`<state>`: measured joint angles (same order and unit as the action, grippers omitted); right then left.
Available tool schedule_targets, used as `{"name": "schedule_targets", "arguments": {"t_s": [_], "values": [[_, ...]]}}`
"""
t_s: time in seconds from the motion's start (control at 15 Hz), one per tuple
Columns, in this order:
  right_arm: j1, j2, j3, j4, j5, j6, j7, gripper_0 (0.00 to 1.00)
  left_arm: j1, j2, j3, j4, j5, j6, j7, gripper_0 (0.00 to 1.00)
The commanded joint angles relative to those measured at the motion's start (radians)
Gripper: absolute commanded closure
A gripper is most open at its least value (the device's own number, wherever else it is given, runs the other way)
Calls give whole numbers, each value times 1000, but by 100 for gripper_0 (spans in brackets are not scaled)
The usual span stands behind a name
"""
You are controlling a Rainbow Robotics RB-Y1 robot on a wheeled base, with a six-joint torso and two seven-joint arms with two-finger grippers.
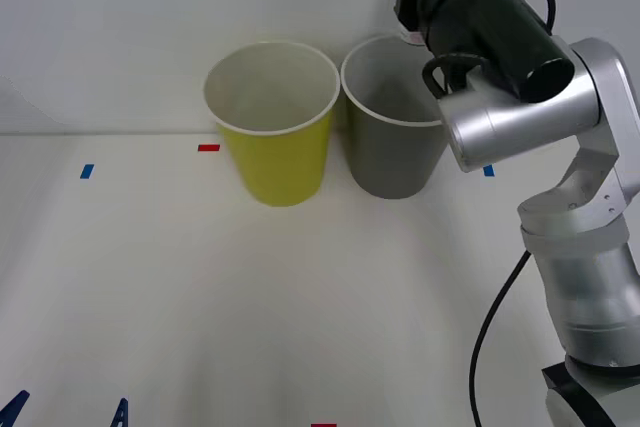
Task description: Put cans in the gray bin and PET bottles in the light green bin.
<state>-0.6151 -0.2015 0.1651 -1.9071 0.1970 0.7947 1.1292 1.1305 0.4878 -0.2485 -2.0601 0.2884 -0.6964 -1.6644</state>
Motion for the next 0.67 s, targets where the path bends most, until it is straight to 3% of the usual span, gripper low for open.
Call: {"name": "schedule_targets", "arguments": {"t_s": [0.07, 0.13, 0.67], "values": [[0, -6, 1, 0, 1, 0, 3, 53, 0, 0, 0, 0, 0, 0, 0, 0], [0, -4, 1, 0, 1, 0, 3, 1, 0, 0, 0, 0, 0, 0, 0, 0], [2, 10, 7, -13, 19, -5, 20, 0, 0, 0, 0, 0, 0, 0, 0, 0]]}}
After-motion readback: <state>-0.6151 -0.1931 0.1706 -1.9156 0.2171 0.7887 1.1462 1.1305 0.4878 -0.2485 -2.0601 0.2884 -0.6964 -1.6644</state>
